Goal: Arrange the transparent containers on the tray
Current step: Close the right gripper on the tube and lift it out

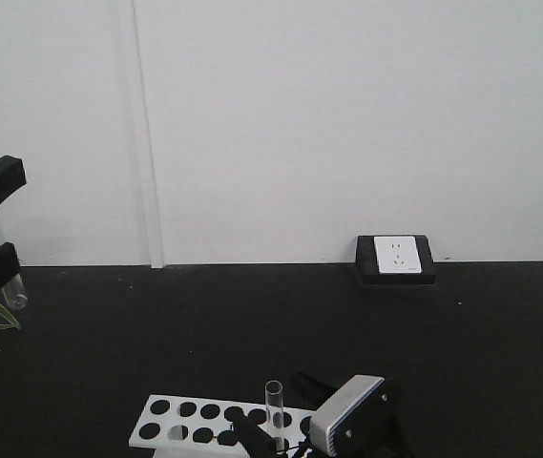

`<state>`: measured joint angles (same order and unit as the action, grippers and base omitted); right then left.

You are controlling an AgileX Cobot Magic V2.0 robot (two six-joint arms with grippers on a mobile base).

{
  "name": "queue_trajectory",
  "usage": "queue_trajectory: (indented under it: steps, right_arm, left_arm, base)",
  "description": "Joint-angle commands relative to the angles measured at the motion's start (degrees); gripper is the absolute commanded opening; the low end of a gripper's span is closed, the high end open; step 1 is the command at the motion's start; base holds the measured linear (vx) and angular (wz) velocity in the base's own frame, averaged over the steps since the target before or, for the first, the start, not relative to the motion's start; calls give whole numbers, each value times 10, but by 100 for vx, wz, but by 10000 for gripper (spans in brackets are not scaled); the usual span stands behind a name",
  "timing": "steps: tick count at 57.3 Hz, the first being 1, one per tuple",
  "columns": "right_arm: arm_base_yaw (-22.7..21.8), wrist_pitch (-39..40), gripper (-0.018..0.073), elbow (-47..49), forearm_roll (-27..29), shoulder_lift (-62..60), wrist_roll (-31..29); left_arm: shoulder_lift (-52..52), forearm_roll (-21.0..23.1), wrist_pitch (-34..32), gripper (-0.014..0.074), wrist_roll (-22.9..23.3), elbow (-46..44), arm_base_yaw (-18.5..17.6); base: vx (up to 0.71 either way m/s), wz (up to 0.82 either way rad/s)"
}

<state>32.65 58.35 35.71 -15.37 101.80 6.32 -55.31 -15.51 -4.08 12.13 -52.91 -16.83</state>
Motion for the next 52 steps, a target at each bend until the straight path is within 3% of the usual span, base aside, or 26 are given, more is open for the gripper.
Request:
queue_trajectory:
  steps: [1, 19, 27, 35, 41, 46, 52]
  right_arm:
    - [0, 58, 586, 16, 8, -11, -3]
    - [-1, 53, 584, 67, 5, 32, 12]
    - [-1, 55, 541, 67, 8, 34, 12]
    - [-1, 55, 374, 67, 8, 34, 12]
    - [-1, 57, 128, 67, 6, 31, 12]
    - [-1, 54, -17, 67, 6, 20, 12]
    - [-1, 31, -13, 67, 6, -9, 9]
  left_arm:
    - [8, 6, -44, -6, 2, -21, -3]
    - [8, 6, -40, -6, 2, -21, -3]
    - [8, 6, -39, -6, 2, -21, -3]
    - [8, 6, -35, -6, 2, -21, -3]
    - [8, 6, -30, -6, 2, -21, -3]
    - [8, 6, -20, -6, 2, -21, -3]
    - [8, 6, -9, -6, 2, -21, -3]
  base:
    - [0, 0]
    - [0, 0]
    - [0, 0]
    - [0, 0]
    - [0, 0]
    - [0, 0]
    - [0, 0]
